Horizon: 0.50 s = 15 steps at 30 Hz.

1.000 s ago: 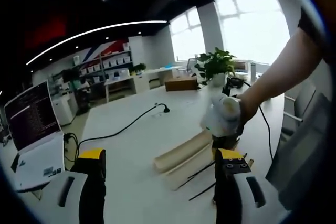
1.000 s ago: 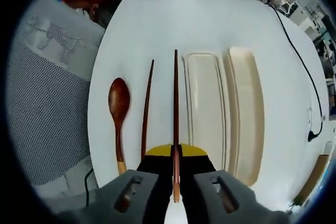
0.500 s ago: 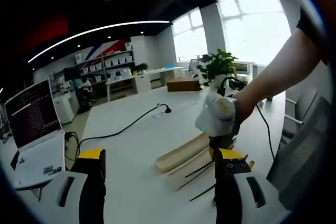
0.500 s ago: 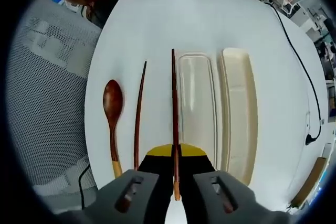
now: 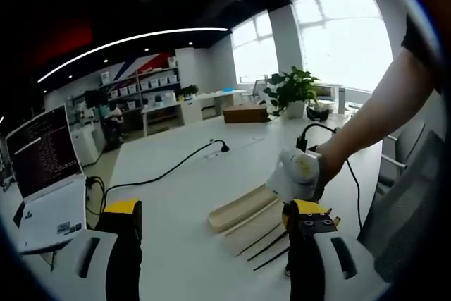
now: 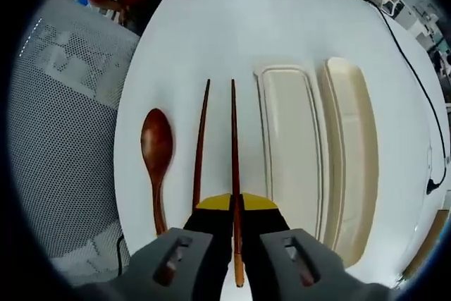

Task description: Arrange the utensils inside the cutlery case until each visible utensil rests in its matching compartment.

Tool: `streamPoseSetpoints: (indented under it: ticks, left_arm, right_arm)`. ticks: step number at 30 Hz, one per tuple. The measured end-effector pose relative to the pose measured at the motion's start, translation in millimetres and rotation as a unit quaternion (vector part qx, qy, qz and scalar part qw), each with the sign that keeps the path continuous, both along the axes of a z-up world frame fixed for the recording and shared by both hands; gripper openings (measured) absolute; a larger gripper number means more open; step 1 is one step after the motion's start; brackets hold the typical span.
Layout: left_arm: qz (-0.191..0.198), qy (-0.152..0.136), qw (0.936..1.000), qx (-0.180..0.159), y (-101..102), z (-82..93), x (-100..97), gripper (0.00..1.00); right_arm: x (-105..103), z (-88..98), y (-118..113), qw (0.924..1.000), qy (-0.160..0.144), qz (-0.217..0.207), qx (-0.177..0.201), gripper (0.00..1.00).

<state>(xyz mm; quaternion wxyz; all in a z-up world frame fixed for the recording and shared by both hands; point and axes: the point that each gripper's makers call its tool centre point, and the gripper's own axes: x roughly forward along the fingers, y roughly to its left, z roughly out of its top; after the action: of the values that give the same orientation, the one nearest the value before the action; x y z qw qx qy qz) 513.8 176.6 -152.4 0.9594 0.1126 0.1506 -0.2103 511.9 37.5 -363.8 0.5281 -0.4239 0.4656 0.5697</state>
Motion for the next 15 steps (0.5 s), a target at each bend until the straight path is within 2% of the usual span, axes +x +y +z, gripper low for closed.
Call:
streamPoseSetpoints:
  ticks: [12, 15]
  left_arm:
    - [0.000, -0.001, 1.0000, -0.001, 1.2, 1.4, 0.7, 0.88]
    - [-0.001, 0.000, 1.0000, 0.001, 0.8, 1.2, 0.6, 0.88]
  right_arm:
    - [-4.5, 1.0, 0.8, 0.9990, 0.016, -0.036, 0.023, 0.05]
    - [-4.1, 0.8, 1.3, 0.9994, 0.008, -0.024, 0.024, 0.07]
